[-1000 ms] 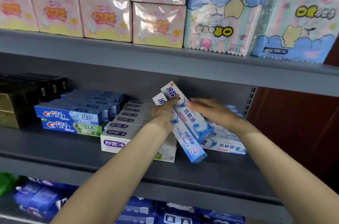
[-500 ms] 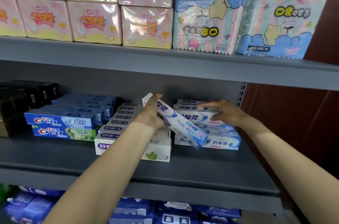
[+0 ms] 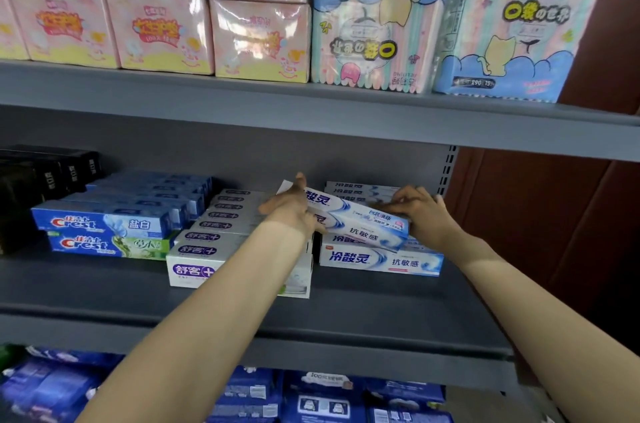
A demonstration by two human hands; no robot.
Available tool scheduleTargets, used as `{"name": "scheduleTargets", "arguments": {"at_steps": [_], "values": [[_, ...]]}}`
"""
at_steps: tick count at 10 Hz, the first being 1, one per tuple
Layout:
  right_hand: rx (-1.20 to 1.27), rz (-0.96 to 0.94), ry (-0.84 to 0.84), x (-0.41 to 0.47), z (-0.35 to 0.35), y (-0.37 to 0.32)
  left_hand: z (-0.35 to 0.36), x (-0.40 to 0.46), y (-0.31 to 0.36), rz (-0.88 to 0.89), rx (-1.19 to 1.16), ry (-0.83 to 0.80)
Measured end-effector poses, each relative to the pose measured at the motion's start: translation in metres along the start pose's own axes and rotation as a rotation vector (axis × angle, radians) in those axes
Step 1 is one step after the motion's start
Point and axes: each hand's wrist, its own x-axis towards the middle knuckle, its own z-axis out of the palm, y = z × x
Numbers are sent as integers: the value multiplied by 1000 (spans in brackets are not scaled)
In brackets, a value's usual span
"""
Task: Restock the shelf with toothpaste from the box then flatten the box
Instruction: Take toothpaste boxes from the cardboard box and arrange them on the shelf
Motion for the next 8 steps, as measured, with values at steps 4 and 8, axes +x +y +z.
{"name": "scheduleTargets", "arguments": {"at_steps": [4,8], "values": [[535,108,-389,-6,-63,-5,8,-15,-17,49,-28,-28],[618,100,-217,-17,-23,19,-3,-33,-32,481,692,-66]]}}
